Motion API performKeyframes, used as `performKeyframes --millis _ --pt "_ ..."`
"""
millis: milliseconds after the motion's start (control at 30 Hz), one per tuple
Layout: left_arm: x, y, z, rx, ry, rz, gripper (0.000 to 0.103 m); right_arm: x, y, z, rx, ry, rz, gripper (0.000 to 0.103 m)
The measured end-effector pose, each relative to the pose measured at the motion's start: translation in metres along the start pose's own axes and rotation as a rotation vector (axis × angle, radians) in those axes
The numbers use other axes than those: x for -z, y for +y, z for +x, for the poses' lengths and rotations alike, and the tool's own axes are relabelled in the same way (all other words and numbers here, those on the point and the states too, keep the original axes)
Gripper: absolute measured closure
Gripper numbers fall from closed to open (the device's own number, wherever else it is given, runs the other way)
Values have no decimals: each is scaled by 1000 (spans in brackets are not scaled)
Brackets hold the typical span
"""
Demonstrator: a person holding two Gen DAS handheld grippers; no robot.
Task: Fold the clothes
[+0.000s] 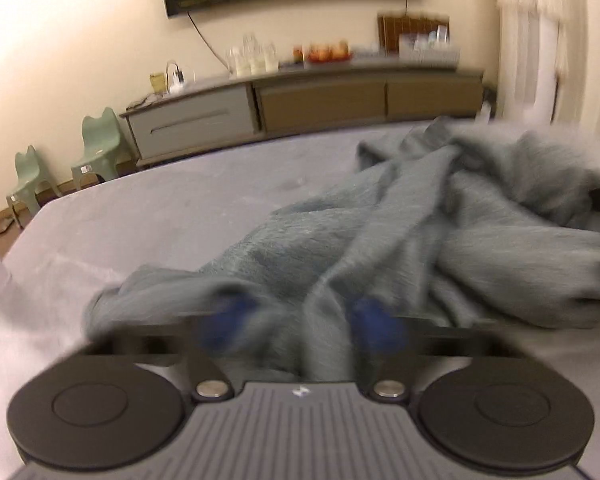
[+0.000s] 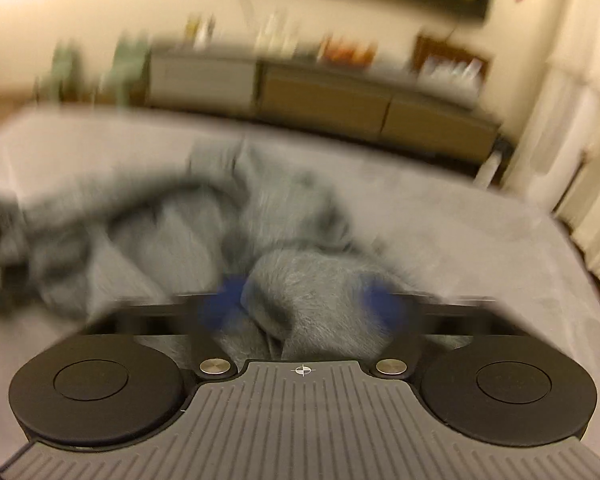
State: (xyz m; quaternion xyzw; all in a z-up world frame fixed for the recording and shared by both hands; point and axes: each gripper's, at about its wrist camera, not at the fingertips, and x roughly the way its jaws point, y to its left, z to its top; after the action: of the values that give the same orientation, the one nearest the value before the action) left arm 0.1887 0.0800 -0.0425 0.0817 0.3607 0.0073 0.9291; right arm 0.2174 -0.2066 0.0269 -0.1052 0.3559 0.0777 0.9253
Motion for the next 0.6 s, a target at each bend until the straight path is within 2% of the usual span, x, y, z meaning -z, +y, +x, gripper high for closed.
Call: performKeyframes --millis 33,67,133,200,267,333,400,433,467,500,600 --pt "-16 15 3 4 1 -49 100 -7 -5 17 -11 56 5 100" --pt "-34 34 -8 -10 -46 -101 100 -18 -13 18 -13 44 25 101" --pt "-70 71 -32 -32 -143 -204 100 -57 -36 -16 38 -74 63 101" --pt "-100 107 -76 -29 -268 -298 100 -91 -57 -67 21 -208 109 101" --pt "-123 133 -124 -48 -390 -360 100 -111 -76 -125 3 -348 154 101" --pt "-143 145 -159 -64 -464 -391 100 -118 -91 -174 -15 -462 208 100" --pt "-160 155 -191 -78 -530 -419 100 -112 -103 -199 -21 -515 256 100" --pt "-164 152 -199 -75 -533 -418 100 -107 -107 -207 -17 -530 273 100" --pt "-162 145 -204 -56 -524 -407 100 -99 -108 -202 -11 -508 284 100" --pt "-145 124 -200 8 -476 -362 100 -92 -110 -196 -4 -484 295 100" --pt "-93 61 -190 198 -330 -225 100 -49 -110 -152 63 -329 275 100"
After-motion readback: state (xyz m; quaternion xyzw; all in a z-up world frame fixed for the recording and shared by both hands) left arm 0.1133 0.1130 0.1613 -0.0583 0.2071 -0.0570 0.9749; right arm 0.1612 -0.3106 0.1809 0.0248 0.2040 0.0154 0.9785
